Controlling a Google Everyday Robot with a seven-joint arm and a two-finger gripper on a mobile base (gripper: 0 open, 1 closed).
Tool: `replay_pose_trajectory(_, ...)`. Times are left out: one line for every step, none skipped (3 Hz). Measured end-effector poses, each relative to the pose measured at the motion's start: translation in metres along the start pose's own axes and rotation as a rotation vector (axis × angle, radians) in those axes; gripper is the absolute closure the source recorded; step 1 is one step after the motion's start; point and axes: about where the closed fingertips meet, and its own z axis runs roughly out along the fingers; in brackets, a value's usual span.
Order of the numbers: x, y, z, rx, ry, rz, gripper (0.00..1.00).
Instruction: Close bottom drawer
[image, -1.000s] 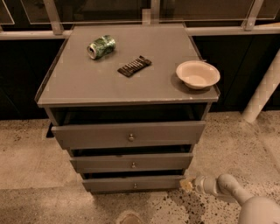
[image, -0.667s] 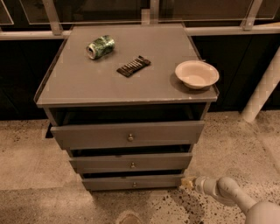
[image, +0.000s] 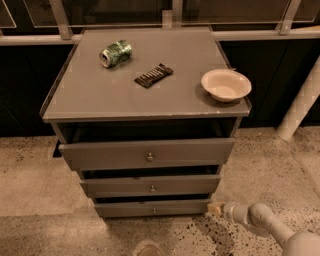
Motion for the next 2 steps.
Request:
replay_pose_trajectory(0.024, 0.008, -0.009, -0.035, 0.078, 0.06, 1.0)
replay_pose_trajectory(0.056, 0.021, -0.042, -0.046, 0.104, 0.143, 1.0)
